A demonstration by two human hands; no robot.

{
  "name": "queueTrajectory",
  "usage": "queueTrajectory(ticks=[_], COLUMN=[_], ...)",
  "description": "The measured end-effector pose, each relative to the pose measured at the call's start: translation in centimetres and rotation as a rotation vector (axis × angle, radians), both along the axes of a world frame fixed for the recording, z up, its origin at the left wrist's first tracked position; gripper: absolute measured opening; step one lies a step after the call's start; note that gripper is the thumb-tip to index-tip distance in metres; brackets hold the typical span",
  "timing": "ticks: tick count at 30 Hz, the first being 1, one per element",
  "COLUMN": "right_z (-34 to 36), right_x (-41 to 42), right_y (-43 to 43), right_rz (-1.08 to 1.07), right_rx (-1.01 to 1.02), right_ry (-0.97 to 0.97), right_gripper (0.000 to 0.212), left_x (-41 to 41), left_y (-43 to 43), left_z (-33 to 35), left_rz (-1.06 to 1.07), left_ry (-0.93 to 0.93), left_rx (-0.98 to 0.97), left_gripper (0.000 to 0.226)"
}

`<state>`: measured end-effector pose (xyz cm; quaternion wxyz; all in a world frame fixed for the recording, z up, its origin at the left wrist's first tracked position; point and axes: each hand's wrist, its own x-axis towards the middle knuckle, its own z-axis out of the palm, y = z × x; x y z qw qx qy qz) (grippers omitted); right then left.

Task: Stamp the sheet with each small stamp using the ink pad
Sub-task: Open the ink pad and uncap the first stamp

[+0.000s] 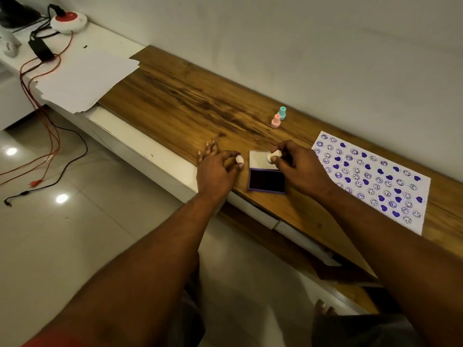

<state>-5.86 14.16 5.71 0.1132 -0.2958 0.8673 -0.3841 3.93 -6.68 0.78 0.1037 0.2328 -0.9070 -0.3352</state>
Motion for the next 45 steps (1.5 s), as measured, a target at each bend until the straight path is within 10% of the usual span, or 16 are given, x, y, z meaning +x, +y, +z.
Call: queueTrajectory(ticks=[21, 28, 33, 45], right_z=[-1.5, 4.5, -0.9, -0.4], right_x=[1.2, 1.4, 4.1, 4.4], right_y=[0.9, -1.1, -0.8, -2.3], right_rz=[0.171, 0.015, 0.166, 0.151], right_rx=[0.307, -0.114, 0.505, 0.64], right_ry=[0.203, 0.59, 0.276, 0.42], right_gripper=[0.026, 0.025, 0.035, 0.044], left_x=[0.2, 0.2, 0.2, 0.4], left_y=[1.2, 1.3, 1.5, 1.8], left_z=[-1.4, -1.5, -1.5, -1.1], left_rz=[-0.458, -0.398, -0.384, -0.377], left_ry=[0.043, 0.004, 0.025, -0.008], left_rx=[-0.217, -0.12, -0.101, -0.115], left_gripper=[0.082, 0.079, 0.077, 0.092])
